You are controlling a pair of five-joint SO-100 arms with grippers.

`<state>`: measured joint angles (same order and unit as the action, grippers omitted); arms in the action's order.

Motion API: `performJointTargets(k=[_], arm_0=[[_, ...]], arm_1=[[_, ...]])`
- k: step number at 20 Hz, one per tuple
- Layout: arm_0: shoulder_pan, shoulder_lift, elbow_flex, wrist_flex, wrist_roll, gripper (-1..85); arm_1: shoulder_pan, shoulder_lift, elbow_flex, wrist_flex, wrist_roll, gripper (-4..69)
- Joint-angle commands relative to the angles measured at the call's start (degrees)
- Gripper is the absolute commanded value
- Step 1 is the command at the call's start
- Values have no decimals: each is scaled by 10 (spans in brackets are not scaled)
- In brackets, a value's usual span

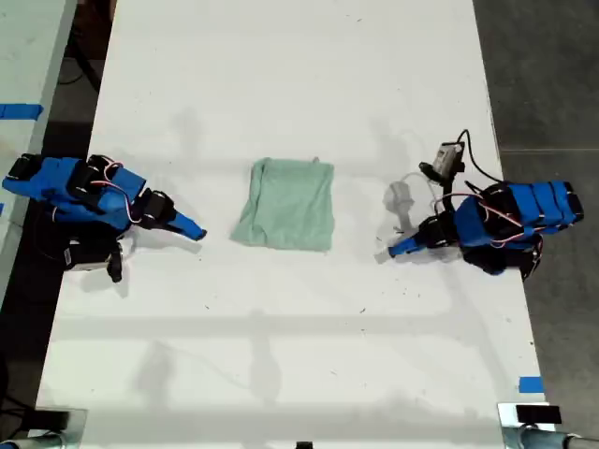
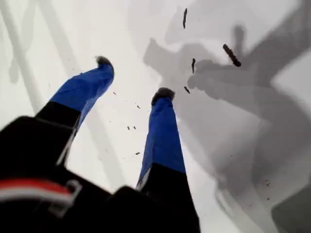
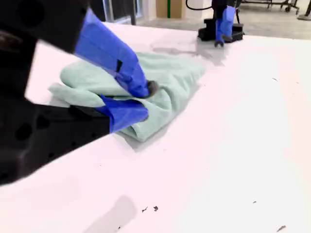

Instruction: Fold t shirt

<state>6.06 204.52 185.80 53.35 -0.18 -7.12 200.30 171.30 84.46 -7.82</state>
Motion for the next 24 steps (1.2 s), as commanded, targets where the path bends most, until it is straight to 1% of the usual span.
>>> performJointTargets(k=[1,2,3,4,5,6,9,12,24], arm_0=[[-6,-6,27,50,33,79],[-18,-13,27,51,72,79],[-33,-4,28,51,105,84],[-57,4,28,49,184,82],[-84,7,28,47,259,82],[-108,9,28,47,288,82],[-156,9,28,47,288,82],[-181,9,28,47,288,82],[-185,9,28,47,288,81]], arm_1=[[-1,-7,54,-46,-165,210],[12,2,54,-47,-301,205],[-1,2,54,-49,-321,198],[-13,2,55,-51,-382,191],[-25,2,56,-53,-396,177],[-31,2,56,-53,-396,164],[-29,2,56,-53,-396,134],[-29,2,56,-53,-396,120],[-29,2,56,-53,-396,91]])
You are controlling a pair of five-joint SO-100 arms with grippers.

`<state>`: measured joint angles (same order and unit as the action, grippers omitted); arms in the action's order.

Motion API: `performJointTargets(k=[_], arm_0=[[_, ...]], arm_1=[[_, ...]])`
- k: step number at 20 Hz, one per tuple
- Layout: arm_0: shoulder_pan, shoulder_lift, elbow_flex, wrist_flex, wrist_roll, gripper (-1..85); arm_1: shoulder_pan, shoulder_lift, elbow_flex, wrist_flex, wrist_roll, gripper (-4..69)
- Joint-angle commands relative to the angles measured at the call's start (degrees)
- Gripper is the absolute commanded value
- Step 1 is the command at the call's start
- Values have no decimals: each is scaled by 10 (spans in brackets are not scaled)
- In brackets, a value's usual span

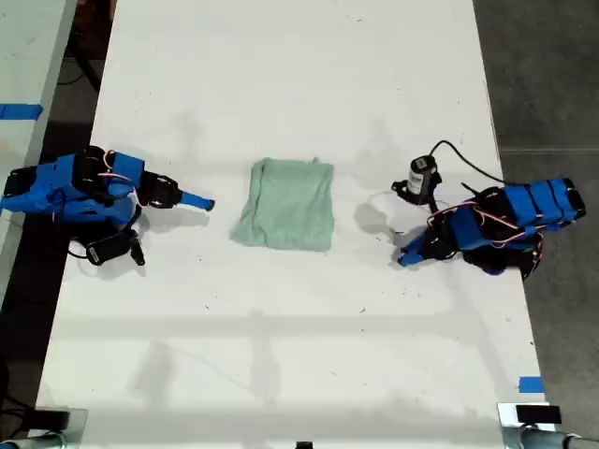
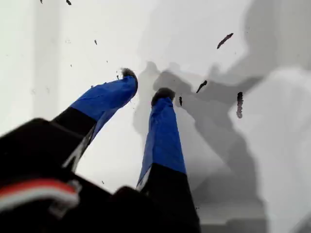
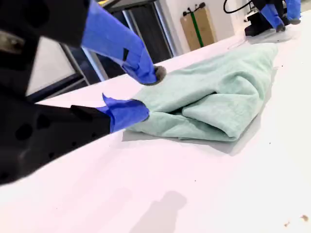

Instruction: Fold t shirt

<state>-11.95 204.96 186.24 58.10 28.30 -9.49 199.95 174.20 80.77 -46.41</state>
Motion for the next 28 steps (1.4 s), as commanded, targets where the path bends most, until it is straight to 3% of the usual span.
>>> performJointTargets(k=[1,28], arm_0=[[-4,4,24,0,4,81],[-4,4,24,0,4,81]], arm_1=[[-5,5,27,-16,-10,89],[-5,5,27,-16,-10,68]])
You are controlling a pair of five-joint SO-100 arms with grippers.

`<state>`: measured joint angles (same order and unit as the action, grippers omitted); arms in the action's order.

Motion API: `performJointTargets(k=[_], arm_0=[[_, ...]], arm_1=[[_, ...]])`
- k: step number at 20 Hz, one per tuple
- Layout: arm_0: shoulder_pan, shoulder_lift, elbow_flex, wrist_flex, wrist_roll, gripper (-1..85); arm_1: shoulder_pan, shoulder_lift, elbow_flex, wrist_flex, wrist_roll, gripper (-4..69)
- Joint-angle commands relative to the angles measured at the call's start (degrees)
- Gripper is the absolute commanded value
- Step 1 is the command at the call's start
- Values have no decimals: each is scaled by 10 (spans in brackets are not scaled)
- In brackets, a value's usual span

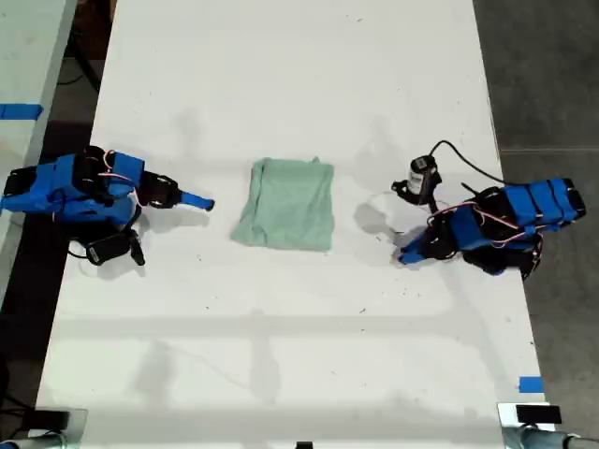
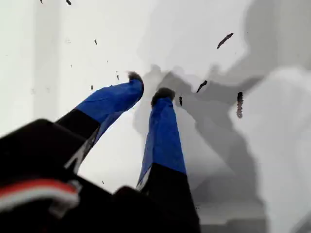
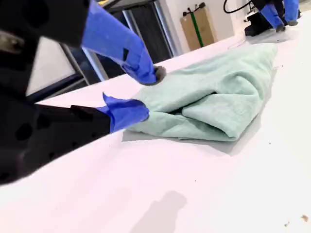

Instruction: Fold t shirt

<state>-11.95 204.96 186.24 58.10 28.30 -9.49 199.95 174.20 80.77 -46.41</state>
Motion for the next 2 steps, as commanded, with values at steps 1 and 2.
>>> performJointTargets(k=[1,2], arm_0=[[-4,4,24,0,4,81],[-4,4,24,0,4,81]], arm_1=[[-5,5,27,-16,-10,68],[-5,5,27,-16,-10,68]])
